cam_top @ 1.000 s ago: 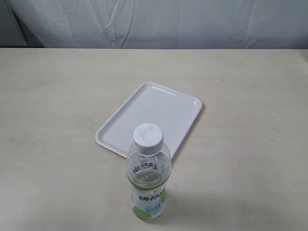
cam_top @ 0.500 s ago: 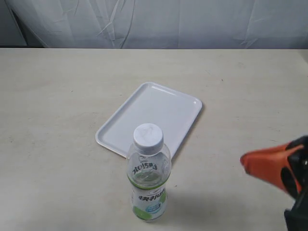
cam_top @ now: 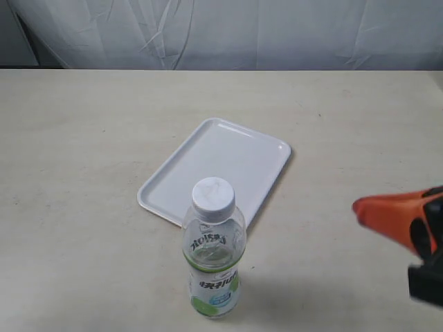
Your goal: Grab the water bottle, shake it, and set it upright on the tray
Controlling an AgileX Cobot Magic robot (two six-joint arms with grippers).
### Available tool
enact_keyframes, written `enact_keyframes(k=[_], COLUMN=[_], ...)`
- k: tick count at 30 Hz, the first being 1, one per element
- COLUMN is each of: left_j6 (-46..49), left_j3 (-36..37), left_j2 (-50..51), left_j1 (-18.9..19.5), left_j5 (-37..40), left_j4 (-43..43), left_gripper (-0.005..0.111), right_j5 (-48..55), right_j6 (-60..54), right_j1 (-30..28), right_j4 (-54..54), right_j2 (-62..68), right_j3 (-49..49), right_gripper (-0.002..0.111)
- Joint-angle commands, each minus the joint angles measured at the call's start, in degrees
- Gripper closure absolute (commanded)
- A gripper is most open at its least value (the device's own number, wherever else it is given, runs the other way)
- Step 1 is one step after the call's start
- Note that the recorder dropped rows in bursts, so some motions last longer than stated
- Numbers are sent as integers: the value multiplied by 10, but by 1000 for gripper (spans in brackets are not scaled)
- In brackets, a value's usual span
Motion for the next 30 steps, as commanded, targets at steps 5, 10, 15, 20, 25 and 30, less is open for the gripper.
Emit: enact_keyframes(k=[5, 10, 15, 20, 25, 30], left_j6=[-1, -1, -1, -1, -3, -3], left_j3=[2, 2, 2, 2, 2, 2], left_j2=[-3, -3, -3, -3, -3, -3], left_j1=[-1, -1, -1, -1, -1, -1], left_j5=[-8, -8, -8, -8, -8, -8], left_j4=[-2, -2, -2, -2, -2, -2], left_gripper=[106, 106, 106, 106, 106, 106], right_j5=[8, 8, 40, 98, 58, 110], right_j6=[356, 336, 385, 545, 791, 811], right_j1=[1, 21, 106, 245, 401, 546], right_j4=[-392, -392, -469, -655, -862, -849], right_j2=[123, 209, 309, 386, 373, 376], right_j3=[-158, -250, -335, -391, -388, -385], right_gripper=[109, 109, 109, 109, 109, 109])
